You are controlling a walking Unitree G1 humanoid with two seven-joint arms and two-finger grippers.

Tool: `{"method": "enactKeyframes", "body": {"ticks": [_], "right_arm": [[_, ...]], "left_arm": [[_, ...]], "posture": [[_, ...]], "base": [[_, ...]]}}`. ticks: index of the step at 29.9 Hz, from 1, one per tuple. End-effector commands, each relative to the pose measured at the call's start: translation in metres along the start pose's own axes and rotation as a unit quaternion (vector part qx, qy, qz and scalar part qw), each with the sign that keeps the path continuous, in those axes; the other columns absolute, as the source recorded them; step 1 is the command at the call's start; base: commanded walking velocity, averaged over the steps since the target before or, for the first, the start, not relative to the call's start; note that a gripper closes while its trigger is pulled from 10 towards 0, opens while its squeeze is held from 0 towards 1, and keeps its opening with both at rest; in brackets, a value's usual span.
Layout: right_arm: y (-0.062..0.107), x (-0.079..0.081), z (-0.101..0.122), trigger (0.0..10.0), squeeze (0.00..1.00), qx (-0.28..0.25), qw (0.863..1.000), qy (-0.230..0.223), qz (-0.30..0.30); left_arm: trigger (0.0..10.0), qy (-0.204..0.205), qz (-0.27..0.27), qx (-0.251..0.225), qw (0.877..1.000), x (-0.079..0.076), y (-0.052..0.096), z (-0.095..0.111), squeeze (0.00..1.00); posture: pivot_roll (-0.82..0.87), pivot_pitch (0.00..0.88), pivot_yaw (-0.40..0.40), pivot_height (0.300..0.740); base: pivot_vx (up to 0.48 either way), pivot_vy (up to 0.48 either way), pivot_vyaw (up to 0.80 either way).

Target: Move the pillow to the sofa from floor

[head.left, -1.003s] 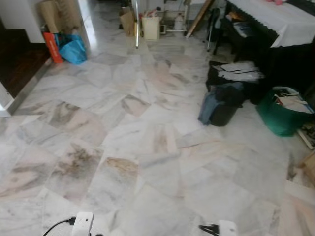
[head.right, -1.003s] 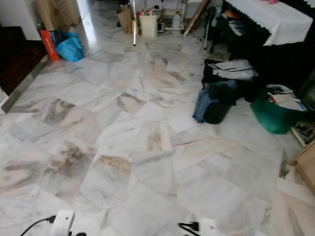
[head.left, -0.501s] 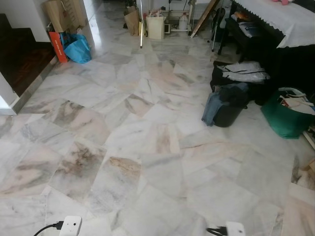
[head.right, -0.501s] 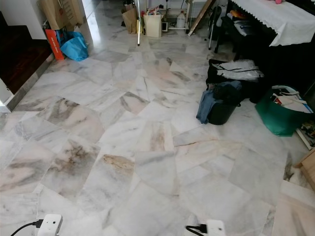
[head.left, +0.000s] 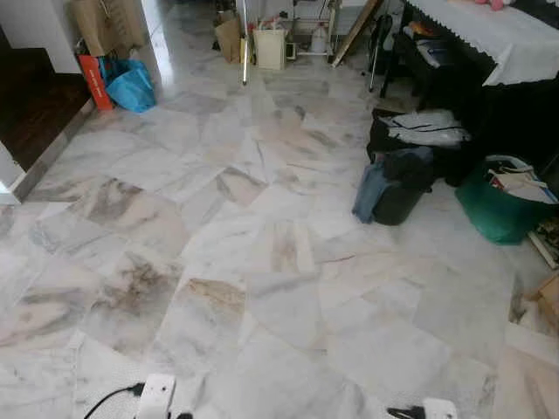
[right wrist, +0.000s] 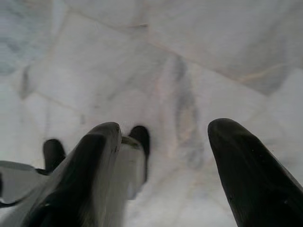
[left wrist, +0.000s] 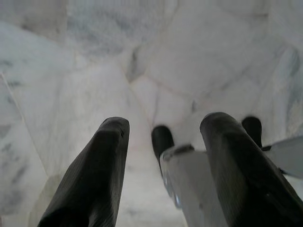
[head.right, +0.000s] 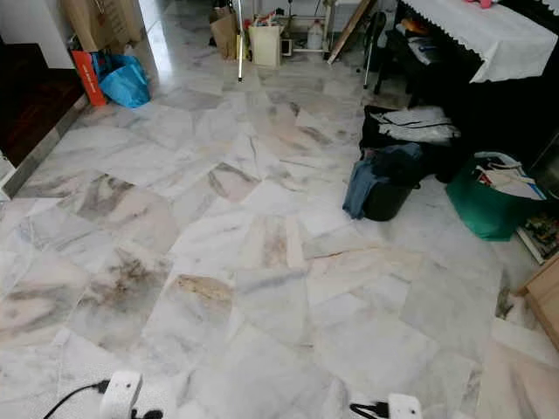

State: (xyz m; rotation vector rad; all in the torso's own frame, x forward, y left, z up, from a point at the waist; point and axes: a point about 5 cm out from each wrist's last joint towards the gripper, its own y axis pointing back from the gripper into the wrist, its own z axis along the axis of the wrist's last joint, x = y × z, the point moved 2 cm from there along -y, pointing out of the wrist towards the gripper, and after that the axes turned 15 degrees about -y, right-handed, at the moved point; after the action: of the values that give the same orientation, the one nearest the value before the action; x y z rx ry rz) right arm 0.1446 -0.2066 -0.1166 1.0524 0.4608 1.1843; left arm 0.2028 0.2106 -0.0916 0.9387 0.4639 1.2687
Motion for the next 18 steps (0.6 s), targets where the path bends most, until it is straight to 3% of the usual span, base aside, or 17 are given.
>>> {"method": "enactKeyframes", "body": {"ticks": [1, 4, 8, 18], "right_arm": [[-0.002, 0.011, -0.002, 10.0, 0.00, -0.003, 1.000, -0.005, 0.001], [-0.006, 0.028, -0.001, 10.0, 0.00, -0.004, 1.000, -0.004, 0.009], [-0.007, 0.039, -0.003, 10.0, 0.00, -0.005, 1.000, -0.009, 0.014], [-0.006, 0.026, -0.003, 10.0, 0.00, -0.007, 1.000, -0.009, -0.002]], "left_arm": [[10.0, -0.002, -0.001, 0.009, 1.000, -0.002, 0.000, -0.002, 0.00], [10.0, 0.001, 0.002, 0.006, 1.000, 0.001, -0.001, 0.001, 0.00], [10.0, 0.005, 0.006, 0.004, 1.000, 0.003, -0.001, 0.003, 0.00], [10.0, 0.014, 0.008, 0.009, 1.000, 0.005, 0.003, -0.010, 0.00]], "posture": [[0.01, 0.000, -0.027, 0.740], [0.01, 0.000, -0.027, 0.740], [0.01, 0.000, -0.028, 0.740], [0.01, 0.000, -0.033, 0.740]], "base": [[0.000, 0.000, 0.00], [0.000, 0.000, 0.00], [0.000, 0.000, 0.00], [0.000, 0.000, 0.00]]}}
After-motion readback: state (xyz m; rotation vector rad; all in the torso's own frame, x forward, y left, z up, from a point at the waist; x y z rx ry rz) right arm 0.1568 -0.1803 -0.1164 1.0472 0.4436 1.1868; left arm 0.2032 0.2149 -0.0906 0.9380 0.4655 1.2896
